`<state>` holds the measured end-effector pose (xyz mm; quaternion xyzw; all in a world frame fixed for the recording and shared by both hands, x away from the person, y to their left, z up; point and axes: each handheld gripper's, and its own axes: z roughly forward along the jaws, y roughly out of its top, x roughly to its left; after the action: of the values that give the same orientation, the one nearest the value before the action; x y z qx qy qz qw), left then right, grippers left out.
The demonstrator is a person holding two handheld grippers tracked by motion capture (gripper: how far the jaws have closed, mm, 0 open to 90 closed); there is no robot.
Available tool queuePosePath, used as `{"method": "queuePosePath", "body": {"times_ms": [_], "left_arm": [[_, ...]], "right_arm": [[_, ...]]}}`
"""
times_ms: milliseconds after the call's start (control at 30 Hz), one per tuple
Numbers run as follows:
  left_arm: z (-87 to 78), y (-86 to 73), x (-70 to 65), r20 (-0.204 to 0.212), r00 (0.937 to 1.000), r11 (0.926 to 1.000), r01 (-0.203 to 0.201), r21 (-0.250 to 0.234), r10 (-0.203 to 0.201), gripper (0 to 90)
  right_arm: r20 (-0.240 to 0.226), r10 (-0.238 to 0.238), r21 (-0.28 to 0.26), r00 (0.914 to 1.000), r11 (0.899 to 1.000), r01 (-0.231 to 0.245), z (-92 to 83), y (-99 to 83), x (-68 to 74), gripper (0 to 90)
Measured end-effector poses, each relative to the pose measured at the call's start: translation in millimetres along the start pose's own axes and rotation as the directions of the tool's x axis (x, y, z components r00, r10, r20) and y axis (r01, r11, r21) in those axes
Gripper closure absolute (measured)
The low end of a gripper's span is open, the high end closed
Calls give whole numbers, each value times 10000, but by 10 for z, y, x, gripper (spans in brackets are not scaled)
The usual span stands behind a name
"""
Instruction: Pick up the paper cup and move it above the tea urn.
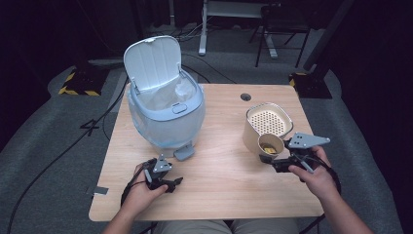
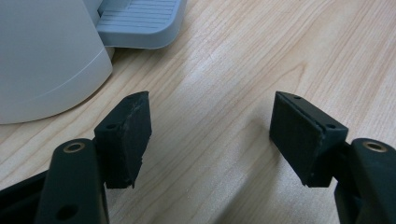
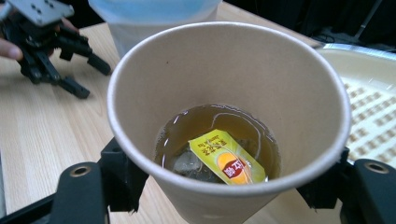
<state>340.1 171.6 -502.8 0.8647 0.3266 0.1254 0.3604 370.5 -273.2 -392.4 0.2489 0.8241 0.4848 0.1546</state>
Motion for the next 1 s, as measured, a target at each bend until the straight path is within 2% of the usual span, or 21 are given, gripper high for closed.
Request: {"method": "queuePosePath", "body": {"times_ms": [33,300,333,400,700,800,867,900,1000], "left_arm": [[1,0,1,24,10000,10000,20,0,-20,302],[4,4,2,16,10000,10000,9,-4,-9,301],[5,4,3,21,10000,10000,13,-9,-13,301],[4,4,3,13,10000,10000,6,-4,-6,301],[4,4,3,23,10000,10000,5,-5,-5,301],[4,4,2,22,10000,10000,19,-3,-19,301],[4,4,3,24,10000,10000,17,-5,-17,301],[5,4,3,22,10000,10000,6,-5,-6,301],[5,4,3,23,10000,10000,13,-7,-13,301]], "right_arm": [[25,-27,-100,10000,9999,27,-36,69,-34,302],[190,-41,-97,9998,9999,43,-122,269,-183,303],[246,84,-149,9997,9999,-80,-140,320,-250,303],[269,130,-150,9996,9998,-126,-147,338,-277,303],[864,514,-167,9949,9986,-502,-175,501,-617,302],[1310,568,20,9898,9983,-576,-137,552,-768,301],[1377,574,38,9888,9983,-585,-129,559,-792,301],[1514,604,52,9866,9981,-619,-104,580,-862,301],[1688,618,74,9837,9979,-639,-67,606,-945,301]]}}
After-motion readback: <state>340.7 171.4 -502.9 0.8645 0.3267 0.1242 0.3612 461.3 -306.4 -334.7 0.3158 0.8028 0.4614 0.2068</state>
